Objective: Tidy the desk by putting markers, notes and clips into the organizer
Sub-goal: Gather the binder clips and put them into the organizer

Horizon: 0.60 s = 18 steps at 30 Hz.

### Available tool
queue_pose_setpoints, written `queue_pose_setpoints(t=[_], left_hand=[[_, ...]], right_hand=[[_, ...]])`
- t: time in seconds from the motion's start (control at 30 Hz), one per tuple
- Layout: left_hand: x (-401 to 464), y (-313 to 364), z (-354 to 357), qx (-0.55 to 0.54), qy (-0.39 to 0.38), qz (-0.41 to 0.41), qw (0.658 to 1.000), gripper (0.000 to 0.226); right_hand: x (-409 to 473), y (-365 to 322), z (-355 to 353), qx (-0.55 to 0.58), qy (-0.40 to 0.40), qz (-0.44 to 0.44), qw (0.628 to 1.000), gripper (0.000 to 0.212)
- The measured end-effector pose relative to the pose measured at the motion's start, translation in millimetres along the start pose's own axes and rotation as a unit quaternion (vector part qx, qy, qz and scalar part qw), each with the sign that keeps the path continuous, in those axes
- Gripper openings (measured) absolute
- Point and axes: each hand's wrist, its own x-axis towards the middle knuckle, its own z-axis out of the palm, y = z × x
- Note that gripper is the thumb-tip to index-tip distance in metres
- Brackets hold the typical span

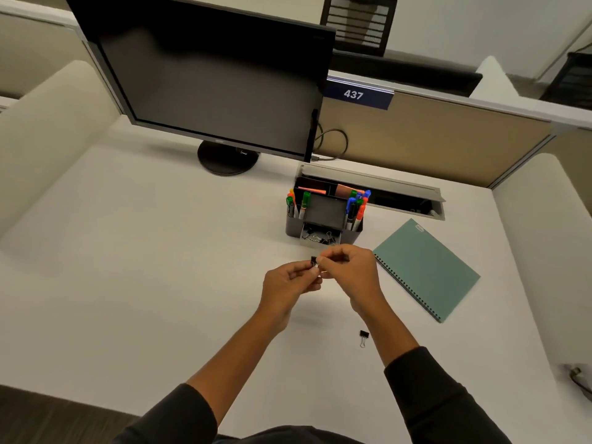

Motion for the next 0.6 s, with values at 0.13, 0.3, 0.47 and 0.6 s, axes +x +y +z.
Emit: queue_pose_setpoints(t=[0.13, 0.3, 0.47, 0.6], left_hand=[[-2, 2, -2, 0.027, 0.014, 0.034, 0.999, 0.032], [-3, 6, -9, 0.000, 0.015, 0.051, 0.999, 0.029], [-7, 6, -13, 0.029, 0.008, 0.069, 0.997, 0.031], [-7, 5, -17, 0.082, 0.005, 0.096, 0.992, 0.033]], right_hand=[[-5, -1, 0, 0.042, 0.006, 0.018, 0.999, 0.007], [-14, -3, 2, 0.102, 0.016, 0.048, 0.993, 0.010], [-22, -4, 4, 0.141, 0.010, 0.067, 0.988, 0.012], [-25, -5, 3, 0.135, -0.008, 0.068, 0.989, 0.012]])
